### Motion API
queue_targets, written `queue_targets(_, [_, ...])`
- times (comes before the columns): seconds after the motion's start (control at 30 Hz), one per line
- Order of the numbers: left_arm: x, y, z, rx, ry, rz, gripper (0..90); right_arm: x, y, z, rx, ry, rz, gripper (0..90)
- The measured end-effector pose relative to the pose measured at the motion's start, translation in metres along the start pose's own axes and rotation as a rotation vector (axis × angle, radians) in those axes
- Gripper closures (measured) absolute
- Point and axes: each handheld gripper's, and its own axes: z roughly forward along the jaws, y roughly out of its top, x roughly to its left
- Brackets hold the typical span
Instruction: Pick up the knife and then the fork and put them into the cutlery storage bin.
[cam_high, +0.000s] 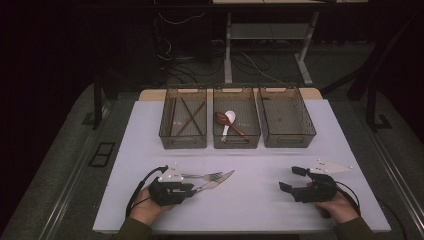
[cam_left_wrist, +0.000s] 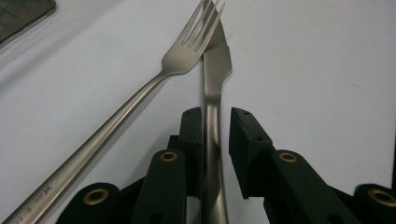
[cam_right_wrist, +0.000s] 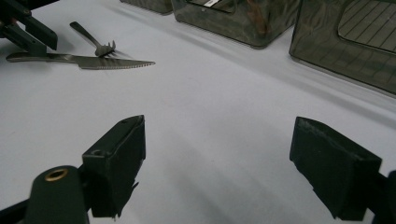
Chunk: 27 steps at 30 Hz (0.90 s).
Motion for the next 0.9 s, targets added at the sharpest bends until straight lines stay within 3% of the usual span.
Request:
queue_targets(0.47, [-0.001,-0.001,0.009,0.016,0.011,0.009,74.1,0.001,0.000,0.001,0.004,0.001,0.002,18.0])
queue_targets(0.7, [-0.005,0.001,0.010,0.040,0.027,0.039,76.8,0.000,0.000,0.000,0.004,0.001,-0.001,18.0])
queue_targets(0.9, [-0.004,0.003,0.010,0.051,0.014,0.037,79.3,0.001,0.000,0.002,0.011,0.008,-0.010,18.0])
